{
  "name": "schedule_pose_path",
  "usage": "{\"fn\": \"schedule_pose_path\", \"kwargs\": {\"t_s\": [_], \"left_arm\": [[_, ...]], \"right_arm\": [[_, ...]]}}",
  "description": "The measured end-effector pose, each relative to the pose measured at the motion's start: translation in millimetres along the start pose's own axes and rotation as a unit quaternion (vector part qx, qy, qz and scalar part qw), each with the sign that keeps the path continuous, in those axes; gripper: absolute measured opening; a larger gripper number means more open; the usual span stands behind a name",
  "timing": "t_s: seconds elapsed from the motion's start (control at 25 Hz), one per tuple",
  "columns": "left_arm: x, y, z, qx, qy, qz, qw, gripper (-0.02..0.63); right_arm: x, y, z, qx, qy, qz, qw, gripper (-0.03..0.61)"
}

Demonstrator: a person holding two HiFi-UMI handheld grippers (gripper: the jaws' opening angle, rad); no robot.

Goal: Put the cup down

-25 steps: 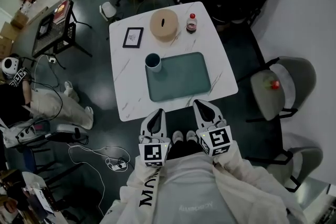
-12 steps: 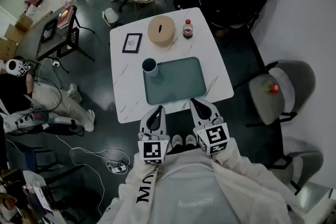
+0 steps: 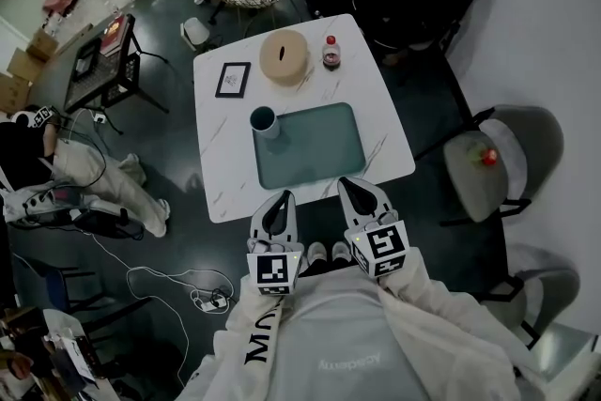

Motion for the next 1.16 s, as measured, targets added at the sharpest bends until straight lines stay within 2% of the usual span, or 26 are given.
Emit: {"fn": "schedule_pose_path", "kwargs": {"t_s": [1.16], "left_arm": [[-5.1, 0.1, -7.0, 0.002, 0.004, -0.004, 1.0, 0.011]], "right_arm": [[-5.1, -5.9, 0.4, -0.011, -0.003, -0.023, 1.0, 0.005]]}}
Point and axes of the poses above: the fingertips, and each gripper's own axes: y backward along the fingers, z to its right, x out of its top, the point moved 10 cm from there along y, backward along the fingers, and after that the axes turned 10 degrees about z, right-handed, at the moved point
